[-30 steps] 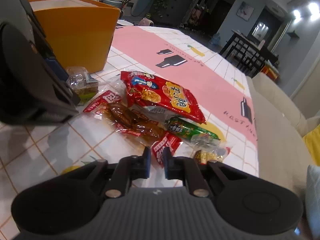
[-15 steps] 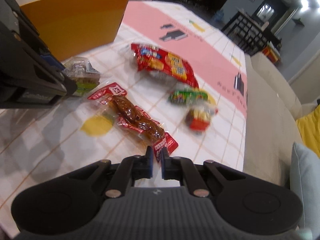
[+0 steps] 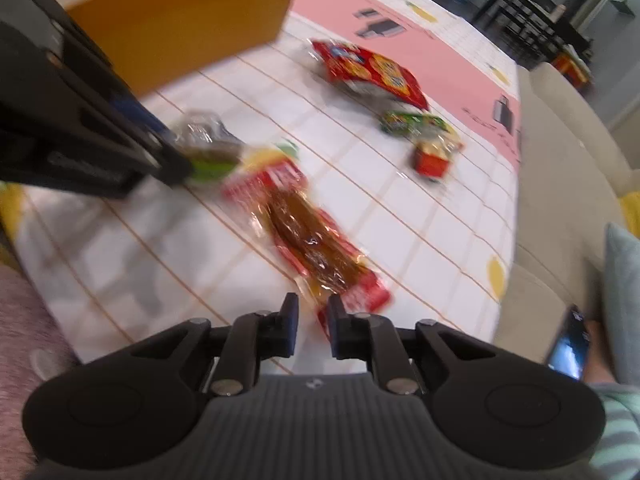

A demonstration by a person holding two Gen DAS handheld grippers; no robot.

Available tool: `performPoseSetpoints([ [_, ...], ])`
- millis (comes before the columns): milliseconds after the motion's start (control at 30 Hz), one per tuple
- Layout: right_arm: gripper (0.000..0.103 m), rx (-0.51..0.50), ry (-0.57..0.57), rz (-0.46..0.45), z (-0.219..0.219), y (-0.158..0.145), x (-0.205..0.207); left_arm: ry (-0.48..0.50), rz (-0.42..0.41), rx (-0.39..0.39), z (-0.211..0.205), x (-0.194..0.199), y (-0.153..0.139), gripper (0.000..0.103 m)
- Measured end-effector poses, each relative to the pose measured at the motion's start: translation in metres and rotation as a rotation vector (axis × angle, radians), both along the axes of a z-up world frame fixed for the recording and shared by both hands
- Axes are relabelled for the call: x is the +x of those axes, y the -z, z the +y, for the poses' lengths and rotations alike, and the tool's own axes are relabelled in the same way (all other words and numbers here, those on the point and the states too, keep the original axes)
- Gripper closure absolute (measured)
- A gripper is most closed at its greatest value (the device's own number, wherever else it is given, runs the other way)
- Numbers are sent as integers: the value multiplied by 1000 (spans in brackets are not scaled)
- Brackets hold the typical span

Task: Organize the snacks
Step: 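Grasp the clear dried-food packet with the left tool while the right tool grasps the brown meat packet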

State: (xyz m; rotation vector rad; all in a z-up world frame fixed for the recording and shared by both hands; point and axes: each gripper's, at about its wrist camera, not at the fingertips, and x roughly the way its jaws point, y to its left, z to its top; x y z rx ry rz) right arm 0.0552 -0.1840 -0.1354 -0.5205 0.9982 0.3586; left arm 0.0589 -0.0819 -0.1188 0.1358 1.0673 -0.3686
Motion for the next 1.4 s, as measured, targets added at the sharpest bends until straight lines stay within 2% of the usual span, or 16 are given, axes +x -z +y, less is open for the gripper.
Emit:
performPoseSetpoints([
  [33, 71, 20, -9, -9, 0, -3, -2, 2, -11, -8, 1, -2, -3, 73],
  [67, 62, 38, -19, -23, -1, -5, -4, 3, -25, -16, 1, -3, -5, 63],
  [100, 60, 58, -29, -34, -1, -8, -5, 2, -43, -21, 2, -5, -8, 52],
  [133, 58, 76, -37, -42, -2, -10, -6, 0, -57, -23, 2, -5, -10, 46],
  [200, 48, 103, -53, -59, -2, -13, -7, -13, -81, -21, 3, -5, -13, 43],
  [300, 44, 128, -69, -77, -3, -12, -5, -26, -71, -5, 3, -1, -10, 35],
  [500, 35, 97, -152, -114, 3, -3, 1, -56, -19, 0, 4, 7, 5, 29],
  [600, 35, 51, -192, -127, 8, 6, 4, -56, -12, 1, 3, 11, 10, 26],
  [700, 36, 58, -171, -107, 6, 11, 12, -46, 4, -2, 1, 13, 14, 22],
  [867, 37, 100, -108, -49, 0, 20, 25, -19, 52, 10, -3, 14, 25, 21],
  [1033, 37, 185, -35, 4, -7, 23, 35, -49, 78, -26, 2, 19, 31, 26],
  [1067, 44, 196, -22, 12, -7, 23, 37, -52, 81, -30, 3, 20, 31, 32],
  [1100, 57, 204, -18, 17, -8, 23, 38, -58, 82, -34, 3, 20, 32, 34],
  [1133, 61, 218, -17, 28, -8, 22, 38, -59, 84, -44, 5, 20, 31, 38],
  [1400, 63, 148, -40, -15, 4, 19, 30, -88, 85, -56, 8, 21, 29, 48],
])
